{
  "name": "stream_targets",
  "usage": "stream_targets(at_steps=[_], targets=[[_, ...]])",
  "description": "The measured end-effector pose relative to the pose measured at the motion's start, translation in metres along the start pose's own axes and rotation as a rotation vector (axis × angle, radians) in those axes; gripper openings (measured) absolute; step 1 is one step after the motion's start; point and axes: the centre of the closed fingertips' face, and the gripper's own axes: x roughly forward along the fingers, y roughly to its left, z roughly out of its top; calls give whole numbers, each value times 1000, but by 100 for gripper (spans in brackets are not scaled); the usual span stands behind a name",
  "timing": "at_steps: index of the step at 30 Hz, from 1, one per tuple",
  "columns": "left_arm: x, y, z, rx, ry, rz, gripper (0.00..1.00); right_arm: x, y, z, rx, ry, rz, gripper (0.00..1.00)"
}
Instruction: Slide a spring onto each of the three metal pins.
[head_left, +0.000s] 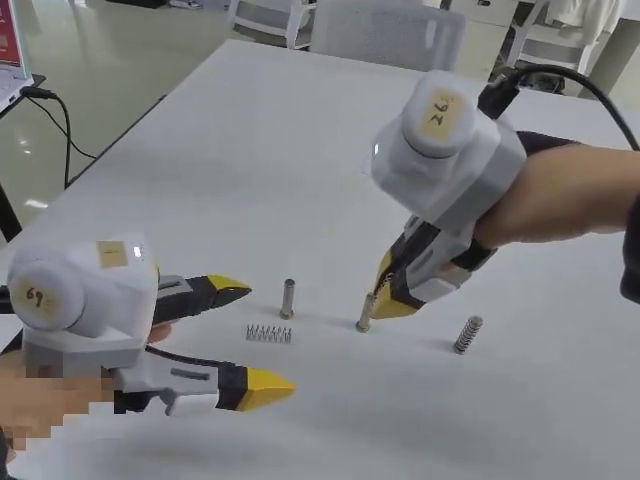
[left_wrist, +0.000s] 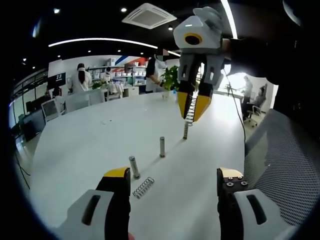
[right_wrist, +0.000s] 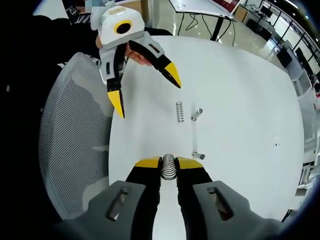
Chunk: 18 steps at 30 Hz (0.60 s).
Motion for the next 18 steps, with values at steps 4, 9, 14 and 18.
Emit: stream_targets(at_steps=[4,9,14,18], targets=[[-2,3,-1,-5,-2,11,70,-1,-9,-4,0,10,-17,13],[-4,6,-2,-11,-7,22,72,1,-20,-9,11,25,-28,13],[-6,7,-5,-18,-4,28,73,5,-28,-10,17,36,-38,13],[-7,8,-6,-24,-4,30,73,14,-37,-14,19,53,-42,13]])
